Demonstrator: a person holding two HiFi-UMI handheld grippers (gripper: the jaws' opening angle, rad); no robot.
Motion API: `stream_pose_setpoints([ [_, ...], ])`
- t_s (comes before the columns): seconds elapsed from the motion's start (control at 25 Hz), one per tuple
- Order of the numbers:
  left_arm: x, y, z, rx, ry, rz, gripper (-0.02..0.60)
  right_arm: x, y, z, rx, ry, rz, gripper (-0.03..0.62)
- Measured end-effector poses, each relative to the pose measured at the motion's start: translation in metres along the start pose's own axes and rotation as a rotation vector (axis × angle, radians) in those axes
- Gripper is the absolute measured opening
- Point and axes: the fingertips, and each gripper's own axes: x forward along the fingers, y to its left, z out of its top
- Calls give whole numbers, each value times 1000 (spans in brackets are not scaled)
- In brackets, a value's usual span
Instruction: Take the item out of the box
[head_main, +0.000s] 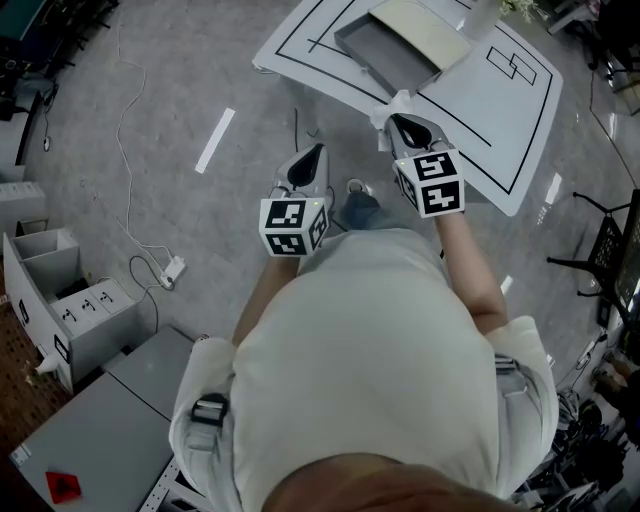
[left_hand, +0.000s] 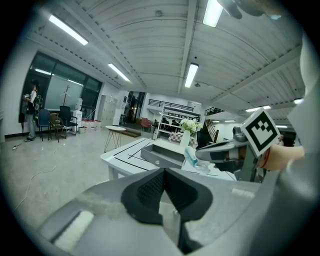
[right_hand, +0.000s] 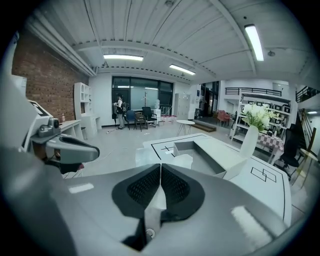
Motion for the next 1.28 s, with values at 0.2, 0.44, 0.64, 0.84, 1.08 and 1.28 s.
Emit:
stream_pose_setpoints([
  [0.2,-15,0,-2,-3,-8,2,0,-15,14,-2,11,-13,-10,6],
  [0.44,-28,-2,-8,-14,-12,3,0,-30,30,-2,24,-48,-18,6],
  [0.64,-35,-7,-14,-25,-21,6,0,-45,39,-6,24,-85,-23,6],
  [0.84,-46,-15,-24,-25,-19,8,0,-64,49,-13,32,-122,-21,6],
  [1.08,-53,-25,-32,-16,-15,2,0,-82,54,-19,47,-178,-31,6],
  [1.28,-59,-28,-34,-15,-19,5,0,-90,59,-20,42,-199,-33,6],
])
